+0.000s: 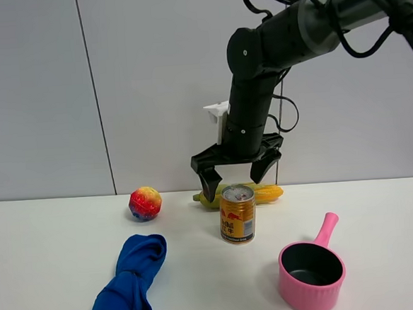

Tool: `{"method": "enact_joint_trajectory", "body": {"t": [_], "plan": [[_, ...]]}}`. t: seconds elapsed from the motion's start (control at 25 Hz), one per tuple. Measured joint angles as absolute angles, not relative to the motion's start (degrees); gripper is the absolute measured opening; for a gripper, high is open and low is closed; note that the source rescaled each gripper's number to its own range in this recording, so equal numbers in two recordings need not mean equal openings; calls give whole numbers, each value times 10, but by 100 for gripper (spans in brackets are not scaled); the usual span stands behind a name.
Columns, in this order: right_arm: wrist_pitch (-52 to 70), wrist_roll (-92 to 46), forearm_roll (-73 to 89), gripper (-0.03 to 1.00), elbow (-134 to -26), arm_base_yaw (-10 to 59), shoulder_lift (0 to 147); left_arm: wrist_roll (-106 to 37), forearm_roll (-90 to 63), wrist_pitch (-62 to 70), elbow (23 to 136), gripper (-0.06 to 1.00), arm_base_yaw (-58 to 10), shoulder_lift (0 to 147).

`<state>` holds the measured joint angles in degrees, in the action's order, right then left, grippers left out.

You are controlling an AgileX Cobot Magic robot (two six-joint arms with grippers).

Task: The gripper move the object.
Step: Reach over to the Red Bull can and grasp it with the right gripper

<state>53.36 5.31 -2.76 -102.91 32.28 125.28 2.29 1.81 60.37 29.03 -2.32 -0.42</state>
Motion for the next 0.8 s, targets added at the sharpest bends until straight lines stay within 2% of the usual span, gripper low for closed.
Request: {"method": "enact_joint_trajectory", "body": {"t": [0.56,0.8], "plan": [[509,65,-39,100,-1029,323,1298,23,18,604,290,100,-23,-4],[498,65,-41,91,-1029,323,1309,23,18,604,290,100,-23,-4]]}}
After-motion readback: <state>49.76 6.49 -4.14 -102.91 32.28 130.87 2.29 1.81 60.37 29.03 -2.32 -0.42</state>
